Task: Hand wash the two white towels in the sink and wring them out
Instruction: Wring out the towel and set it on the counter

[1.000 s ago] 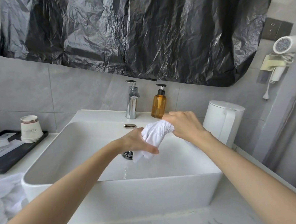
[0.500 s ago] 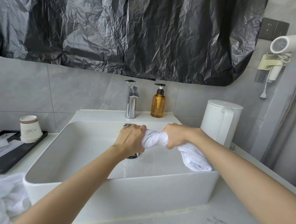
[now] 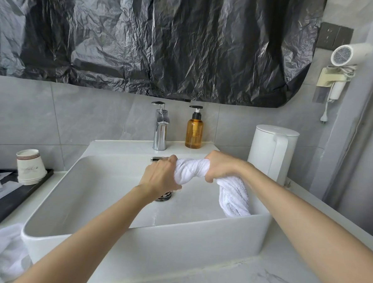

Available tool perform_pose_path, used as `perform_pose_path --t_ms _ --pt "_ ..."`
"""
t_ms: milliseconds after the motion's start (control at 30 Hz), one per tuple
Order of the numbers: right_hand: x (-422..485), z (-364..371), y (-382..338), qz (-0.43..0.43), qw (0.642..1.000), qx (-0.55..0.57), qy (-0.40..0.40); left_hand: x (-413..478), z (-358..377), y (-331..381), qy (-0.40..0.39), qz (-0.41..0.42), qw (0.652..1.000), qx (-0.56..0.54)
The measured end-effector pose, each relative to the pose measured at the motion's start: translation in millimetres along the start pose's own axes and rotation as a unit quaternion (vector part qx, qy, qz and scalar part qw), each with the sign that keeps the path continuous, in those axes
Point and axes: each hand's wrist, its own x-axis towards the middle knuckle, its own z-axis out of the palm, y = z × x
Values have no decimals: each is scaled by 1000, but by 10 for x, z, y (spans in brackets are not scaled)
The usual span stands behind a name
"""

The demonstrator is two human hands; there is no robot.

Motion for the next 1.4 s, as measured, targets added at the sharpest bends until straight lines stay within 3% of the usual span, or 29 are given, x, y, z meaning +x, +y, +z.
perform_pose_path --t_ms 233,367,533,633,733,867,967,1133,1267,1400 --pt "19 -6 -91 58 991 48 -108 34 30 -62 75 39 992 92" --pt "23 17 -83 82 982 65 -155 64 91 -151 145 105 975 132" --pt "-19 27 -104 82 980 86 -157 92 59 -194 179 138 960 168" --pt "-24 41 -118 46 988 89 -116 72 52 -203 151 97 980 84" --pt "-84 -5 -100 18 991 107 -79 28 16 -197 48 15 997 -58" --pt "-213 -184 -44 -18 985 165 41 45 -97 -134 31 -49 962 -266" --pt "-290 -353 4 -38 970 204 127 81 -242 -25 32 -79 929 -361" --pt "-545 -627 148 -62 932 260 245 105 -608 222 -18 -30 837 -546" --pt "-867 -816 350 -89 915 292 263 110 -820 541 -11 30 826 -562" --pt "-1302 -933 640 -45 926 279 251 70 -883 991 -23 52 833 -550"
